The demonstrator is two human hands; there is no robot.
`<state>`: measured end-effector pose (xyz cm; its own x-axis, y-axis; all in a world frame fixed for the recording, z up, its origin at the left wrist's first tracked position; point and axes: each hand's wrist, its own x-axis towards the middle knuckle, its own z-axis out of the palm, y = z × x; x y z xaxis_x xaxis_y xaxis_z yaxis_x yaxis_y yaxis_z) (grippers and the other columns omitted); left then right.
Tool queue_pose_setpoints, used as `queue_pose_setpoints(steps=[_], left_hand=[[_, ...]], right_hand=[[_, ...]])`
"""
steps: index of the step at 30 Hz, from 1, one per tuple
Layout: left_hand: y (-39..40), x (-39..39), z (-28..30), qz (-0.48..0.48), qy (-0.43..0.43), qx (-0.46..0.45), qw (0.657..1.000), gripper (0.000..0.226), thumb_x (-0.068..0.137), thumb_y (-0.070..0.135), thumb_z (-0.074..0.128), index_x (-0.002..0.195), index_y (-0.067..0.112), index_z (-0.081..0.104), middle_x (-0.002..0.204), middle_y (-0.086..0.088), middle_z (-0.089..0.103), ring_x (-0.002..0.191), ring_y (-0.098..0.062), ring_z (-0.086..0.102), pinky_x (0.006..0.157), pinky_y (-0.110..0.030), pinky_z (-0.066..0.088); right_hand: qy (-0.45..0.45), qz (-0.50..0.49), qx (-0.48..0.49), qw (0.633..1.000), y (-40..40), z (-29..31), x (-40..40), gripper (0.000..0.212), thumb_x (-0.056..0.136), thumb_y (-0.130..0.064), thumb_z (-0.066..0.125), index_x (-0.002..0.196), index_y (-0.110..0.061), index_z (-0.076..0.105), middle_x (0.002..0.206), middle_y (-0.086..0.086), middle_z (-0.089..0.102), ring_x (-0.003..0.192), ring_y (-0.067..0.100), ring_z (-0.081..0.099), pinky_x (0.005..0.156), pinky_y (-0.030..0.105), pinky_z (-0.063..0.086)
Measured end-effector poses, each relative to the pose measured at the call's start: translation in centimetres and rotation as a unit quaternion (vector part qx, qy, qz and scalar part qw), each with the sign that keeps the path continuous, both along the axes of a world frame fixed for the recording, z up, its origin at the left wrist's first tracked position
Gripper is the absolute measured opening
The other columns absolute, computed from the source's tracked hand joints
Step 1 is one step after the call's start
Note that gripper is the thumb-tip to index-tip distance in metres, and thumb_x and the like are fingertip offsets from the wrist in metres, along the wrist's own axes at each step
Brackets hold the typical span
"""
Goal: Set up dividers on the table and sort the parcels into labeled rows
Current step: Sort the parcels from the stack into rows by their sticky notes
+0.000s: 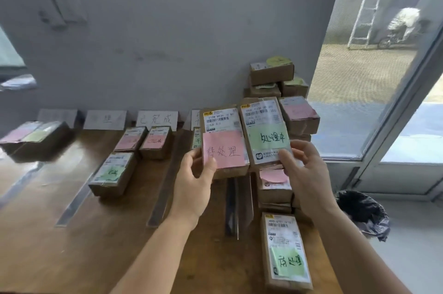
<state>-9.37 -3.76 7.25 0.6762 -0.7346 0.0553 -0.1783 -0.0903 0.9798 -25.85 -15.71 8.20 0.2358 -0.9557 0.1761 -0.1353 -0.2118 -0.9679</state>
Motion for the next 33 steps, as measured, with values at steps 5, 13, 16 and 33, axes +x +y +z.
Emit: queue_pose_setpoints(steps=[5, 13, 16, 33], left_hand=[[4.1, 4.8, 0.7, 0.016, 0.028, -0.025, 0.999, 0.064, 0.073, 0.060, 0.051, 0.131, 0.035, 0.045, 0.124, 0.007, 0.061, 0.117, -0.015, 0.054, 0.101, -0.043, 0.047], [11.5, 13.5, 0.9, 0.029, 0.038, -0.038, 0.998, 0.043, 0.077, 0.057, 0.049, 0.120, 0.051, 0.043, 0.118, 0.011, 0.062, 0.114, -0.008, 0.054, 0.101, -0.041, 0.048], [14.5, 16.6, 0.9, 0.052, 0.032, -0.034, 0.998, 0.059, 0.076, 0.056, 0.049, 0.133, 0.042, 0.041, 0.117, 0.009, 0.062, 0.112, -0.009, 0.055, 0.097, -0.038, 0.051], [27.3, 32.0, 0.5, 0.138, 0.030, -0.044, 0.989, 0.030, 0.093, 0.047, 0.049, 0.123, 0.046, 0.045, 0.106, 0.011, 0.062, 0.102, -0.012, 0.061, 0.085, -0.037, 0.056]], right_hand=[[-0.034, 0.031, 0.008, 0.999, 3.3, 0.4, 5.3, 0.023, 0.088, -0.032, 0.064, 0.108, -0.028, 0.055, 0.101, -0.006, 0.068, 0.094, 0.011, 0.067, 0.080, 0.037, 0.057], [-0.048, 0.059, 0.031, 0.997, 10.0, 0.1, 14.8, 0.022, 0.088, -0.034, 0.063, 0.107, -0.032, 0.052, 0.096, -0.008, 0.069, 0.082, 0.003, 0.068, 0.060, 0.019, 0.055], [-0.050, 0.073, 0.034, 0.995, 12.6, 0.0, 18.1, 0.022, 0.089, -0.032, 0.063, 0.107, -0.031, 0.051, 0.095, -0.007, 0.069, 0.084, 0.003, 0.068, 0.064, 0.022, 0.057], [-0.019, 0.179, 0.061, 0.982, 22.7, -0.8, 35.6, 0.019, 0.094, -0.029, 0.056, 0.110, -0.033, 0.047, 0.095, -0.013, 0.068, 0.079, 0.000, 0.066, 0.053, 0.013, 0.050]])
